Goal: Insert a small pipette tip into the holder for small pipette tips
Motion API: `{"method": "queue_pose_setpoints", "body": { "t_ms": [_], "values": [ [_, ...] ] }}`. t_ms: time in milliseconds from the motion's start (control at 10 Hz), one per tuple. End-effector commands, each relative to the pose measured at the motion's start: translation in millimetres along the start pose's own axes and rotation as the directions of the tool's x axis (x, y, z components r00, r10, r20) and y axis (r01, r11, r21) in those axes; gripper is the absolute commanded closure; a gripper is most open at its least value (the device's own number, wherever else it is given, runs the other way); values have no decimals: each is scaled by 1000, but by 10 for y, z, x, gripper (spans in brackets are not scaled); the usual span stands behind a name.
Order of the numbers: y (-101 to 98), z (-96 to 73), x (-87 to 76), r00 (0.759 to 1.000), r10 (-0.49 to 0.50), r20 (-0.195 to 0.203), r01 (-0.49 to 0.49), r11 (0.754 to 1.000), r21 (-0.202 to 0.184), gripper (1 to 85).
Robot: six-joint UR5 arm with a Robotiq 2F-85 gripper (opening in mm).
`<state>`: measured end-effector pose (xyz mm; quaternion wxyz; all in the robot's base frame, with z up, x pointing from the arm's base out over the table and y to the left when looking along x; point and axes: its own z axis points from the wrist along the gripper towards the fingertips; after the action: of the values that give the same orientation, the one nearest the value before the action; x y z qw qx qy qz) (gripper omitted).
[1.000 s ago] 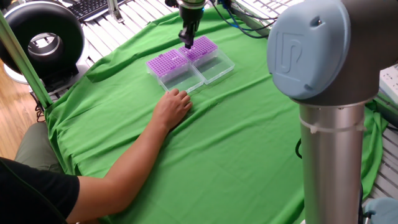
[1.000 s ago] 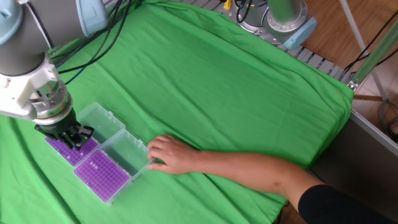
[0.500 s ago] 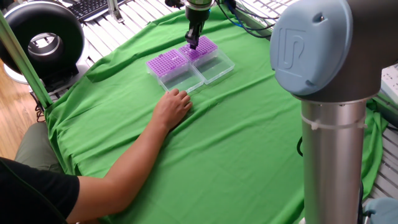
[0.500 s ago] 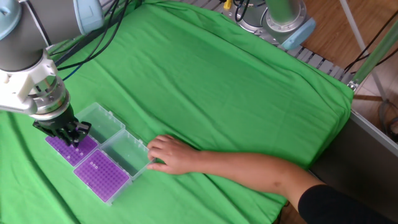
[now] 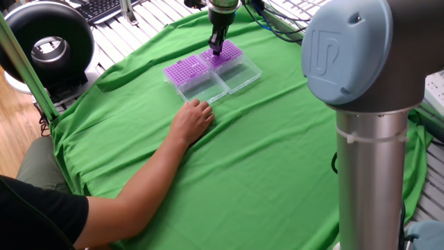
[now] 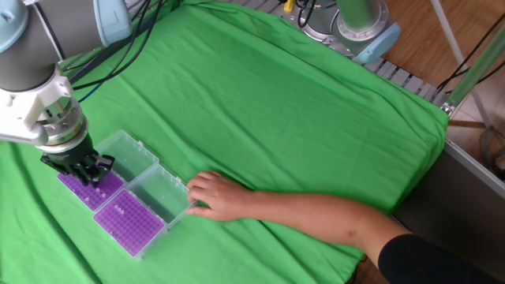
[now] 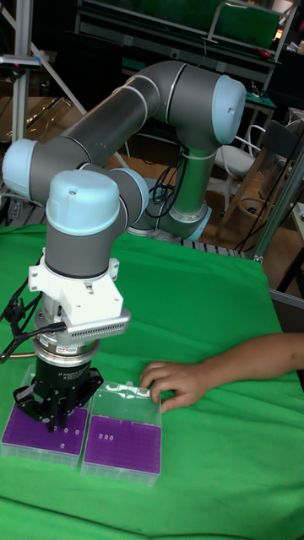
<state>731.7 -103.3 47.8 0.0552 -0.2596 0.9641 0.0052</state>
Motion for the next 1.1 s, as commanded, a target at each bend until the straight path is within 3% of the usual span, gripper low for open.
{"method": "queue_pose_setpoints", "body": {
  "t_ms": [0, 500, 1000],
  "values": [
    [-2, 25, -36, 1000, 5, 17, -5, 1000, -7, 637],
    [-3, 59, -60, 1000, 12, 25, -11, 1000, -6, 660],
    [-18, 10, -28, 999, 37, 18, -37, 999, -3, 793]
  ]
}}
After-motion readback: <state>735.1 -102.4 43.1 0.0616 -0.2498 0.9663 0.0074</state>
